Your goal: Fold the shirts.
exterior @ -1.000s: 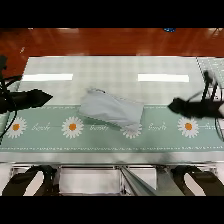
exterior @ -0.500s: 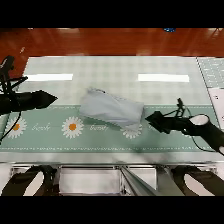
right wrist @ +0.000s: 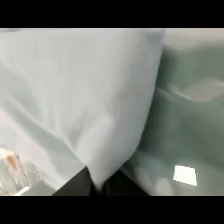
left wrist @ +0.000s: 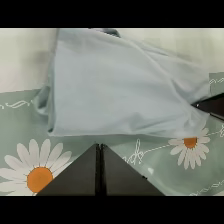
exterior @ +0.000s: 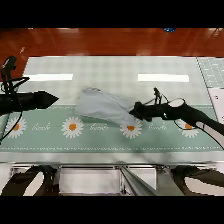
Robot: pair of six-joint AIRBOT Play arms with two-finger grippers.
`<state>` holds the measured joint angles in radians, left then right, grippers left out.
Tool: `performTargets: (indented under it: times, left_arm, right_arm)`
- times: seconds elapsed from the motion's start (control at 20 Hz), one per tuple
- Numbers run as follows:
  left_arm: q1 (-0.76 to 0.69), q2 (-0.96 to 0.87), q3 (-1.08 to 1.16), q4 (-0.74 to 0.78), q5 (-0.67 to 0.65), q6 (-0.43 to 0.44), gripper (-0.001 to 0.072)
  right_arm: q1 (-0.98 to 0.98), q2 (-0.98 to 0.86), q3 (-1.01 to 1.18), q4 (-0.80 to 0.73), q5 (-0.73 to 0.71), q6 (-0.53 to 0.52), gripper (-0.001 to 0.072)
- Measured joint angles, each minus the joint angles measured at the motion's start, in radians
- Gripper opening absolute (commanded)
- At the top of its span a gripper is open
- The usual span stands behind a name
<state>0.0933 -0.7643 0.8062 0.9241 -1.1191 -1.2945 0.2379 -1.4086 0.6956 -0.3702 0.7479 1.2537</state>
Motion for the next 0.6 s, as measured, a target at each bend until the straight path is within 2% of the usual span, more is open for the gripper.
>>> performTargets:
  times: [0.2,0.3,0.6]
  left_arm:
    - [0.0,-0.019,-0.009,0.0,0.003,0.0,0.0014]
    - [0.0,-0.026,-0.03,-0.001,0.014,0.0,0.0015]
    - [0.0,-0.032,-0.111,-0.01,0.038,0.0,0.0015]
  right_arm:
    - [0.032,-0.014,0.186,-0.029,0.056,-0.035,0.0025]
    - [0.042,-0.011,0.323,-0.09,0.084,-0.013,0.0025]
    - [-0.005,-0.007,0.786,-0.489,0.226,0.274,0.0025]
